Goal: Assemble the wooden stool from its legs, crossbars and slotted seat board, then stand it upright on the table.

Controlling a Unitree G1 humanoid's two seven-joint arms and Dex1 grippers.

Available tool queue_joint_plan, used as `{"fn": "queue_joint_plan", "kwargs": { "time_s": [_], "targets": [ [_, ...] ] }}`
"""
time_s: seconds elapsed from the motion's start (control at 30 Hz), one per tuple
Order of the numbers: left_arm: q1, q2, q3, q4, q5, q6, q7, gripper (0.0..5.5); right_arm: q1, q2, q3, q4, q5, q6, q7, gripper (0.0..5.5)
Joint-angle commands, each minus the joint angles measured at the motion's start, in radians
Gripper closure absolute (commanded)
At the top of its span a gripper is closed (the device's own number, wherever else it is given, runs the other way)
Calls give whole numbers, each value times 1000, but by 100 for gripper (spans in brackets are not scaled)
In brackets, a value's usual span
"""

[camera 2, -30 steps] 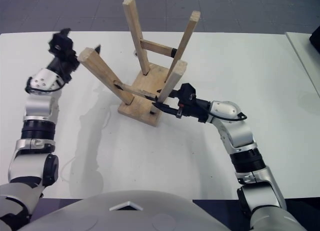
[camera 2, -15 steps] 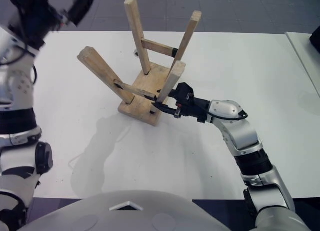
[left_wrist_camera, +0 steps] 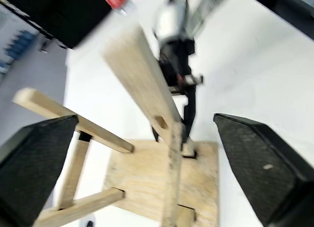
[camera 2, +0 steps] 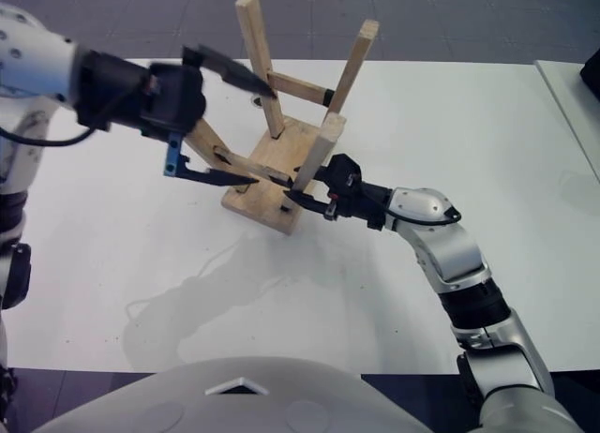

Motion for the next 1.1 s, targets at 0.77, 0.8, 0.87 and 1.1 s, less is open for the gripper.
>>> {"fn": "queue_joint_plan", "kwargs": {
  "time_s": [0.77,0.8,0.87,1.1],
  "targets": [
    [-96,-195,-174,363,300,-103,-161,493,57,-52,130,90,-192,98,-70,346],
    [-93,-191,-171,358,298,-102,-165,499,58,-53,129,93,-194,98,-69,346],
    [-89,-183,-169,347,298,-97,-170,499,58,-53,126,98,-200,95,-68,346],
    [-61,-196,-168,322,286,-75,-161,500,-6,-51,194,175,-266,153,-44,346]
  ]
}}
